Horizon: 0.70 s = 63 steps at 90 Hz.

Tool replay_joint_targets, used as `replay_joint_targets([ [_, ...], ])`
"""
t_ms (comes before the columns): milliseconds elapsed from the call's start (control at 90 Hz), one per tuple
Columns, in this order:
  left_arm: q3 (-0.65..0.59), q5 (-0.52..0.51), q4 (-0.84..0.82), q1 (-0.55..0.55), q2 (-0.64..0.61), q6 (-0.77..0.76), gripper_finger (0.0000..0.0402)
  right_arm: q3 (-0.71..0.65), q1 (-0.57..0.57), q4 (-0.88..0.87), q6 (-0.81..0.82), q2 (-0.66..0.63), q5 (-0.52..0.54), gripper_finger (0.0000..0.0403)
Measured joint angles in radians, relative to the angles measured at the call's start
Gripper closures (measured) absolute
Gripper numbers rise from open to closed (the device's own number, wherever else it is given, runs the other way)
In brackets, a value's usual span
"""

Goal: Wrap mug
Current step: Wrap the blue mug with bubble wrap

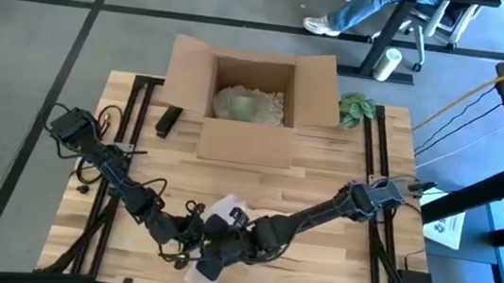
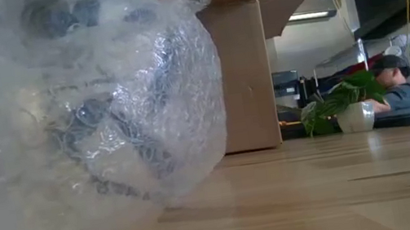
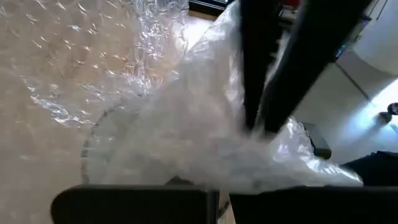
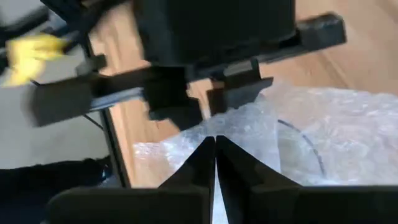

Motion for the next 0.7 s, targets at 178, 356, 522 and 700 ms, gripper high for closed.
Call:
replay_joint_targets([
  [178, -0.002, -0.004, 0.033, -0.017, -0.002, 0.041, 0.0402, -0.041, -0.01, -0.076, 0.074, 0.002, -0.014, 0.0403],
  [356, -0.001, -0.039, 0.036, -0.066, -0.083, 0.093, 0.0402, -0.081, -0.026, -0.057, 0.092, 0.002, -0.063, 0.0403],
  [522, 0.001, -0.12, -0.1, -0.144, -0.19, 0.092, 0.0402, -0.12, -0.051, 0.016, 0.113, 0.002, -0.144, 0.0403],
  [700, -0.001, -0.272, -0.373, -0.224, -0.22, -0.087, 0.0402, -0.146, -0.074, 0.062, 0.115, 0.002, -0.193, 0.0403],
])
